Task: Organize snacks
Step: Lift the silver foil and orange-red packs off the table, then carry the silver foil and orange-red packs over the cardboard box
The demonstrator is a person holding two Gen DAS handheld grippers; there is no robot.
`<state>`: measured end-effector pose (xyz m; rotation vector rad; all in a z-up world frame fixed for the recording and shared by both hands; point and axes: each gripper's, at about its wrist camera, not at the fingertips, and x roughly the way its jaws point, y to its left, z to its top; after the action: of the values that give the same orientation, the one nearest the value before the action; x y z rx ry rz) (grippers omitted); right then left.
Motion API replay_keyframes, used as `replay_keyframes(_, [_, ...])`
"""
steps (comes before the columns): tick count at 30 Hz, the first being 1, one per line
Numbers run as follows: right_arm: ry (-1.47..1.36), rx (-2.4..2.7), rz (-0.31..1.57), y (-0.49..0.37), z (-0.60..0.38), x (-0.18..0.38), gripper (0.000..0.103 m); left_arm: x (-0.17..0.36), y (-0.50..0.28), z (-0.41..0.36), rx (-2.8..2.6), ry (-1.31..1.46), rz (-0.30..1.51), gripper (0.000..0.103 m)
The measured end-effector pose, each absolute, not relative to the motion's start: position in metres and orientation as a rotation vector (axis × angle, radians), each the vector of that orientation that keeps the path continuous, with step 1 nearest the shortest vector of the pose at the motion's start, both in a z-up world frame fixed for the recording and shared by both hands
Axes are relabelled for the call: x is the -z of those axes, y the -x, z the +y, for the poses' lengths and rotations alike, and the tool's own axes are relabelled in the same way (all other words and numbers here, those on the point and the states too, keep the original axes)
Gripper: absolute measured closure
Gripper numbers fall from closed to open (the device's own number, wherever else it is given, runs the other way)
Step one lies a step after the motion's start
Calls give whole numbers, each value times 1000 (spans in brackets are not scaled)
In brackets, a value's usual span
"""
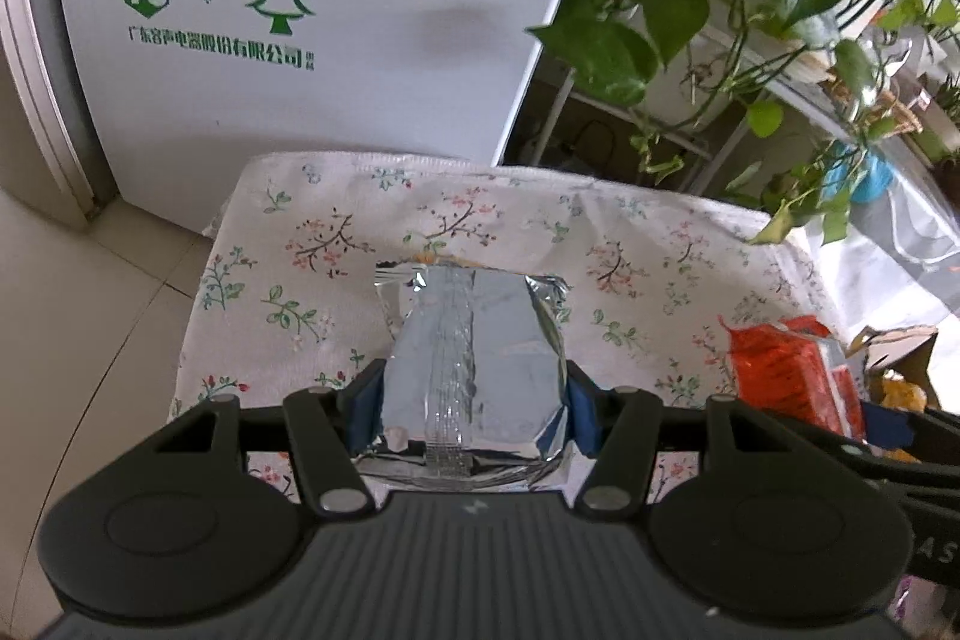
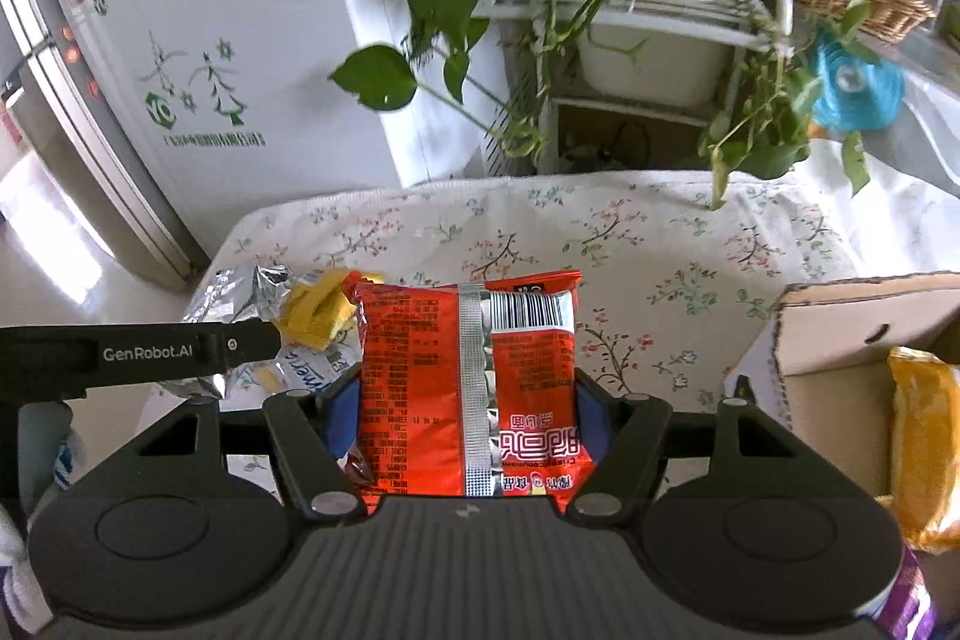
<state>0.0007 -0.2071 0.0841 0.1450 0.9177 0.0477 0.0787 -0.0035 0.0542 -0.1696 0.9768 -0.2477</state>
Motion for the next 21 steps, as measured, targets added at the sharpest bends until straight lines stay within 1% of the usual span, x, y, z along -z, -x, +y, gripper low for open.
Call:
replay_keyframes(9, [-181, -32, 858, 26, -219, -105, 29, -72, -68, -3, 254, 154, 912, 44])
replay_keyframes(21, [-211, 35, 794, 30, -246, -121, 29, -87, -52, -24, 299, 106, 848, 44])
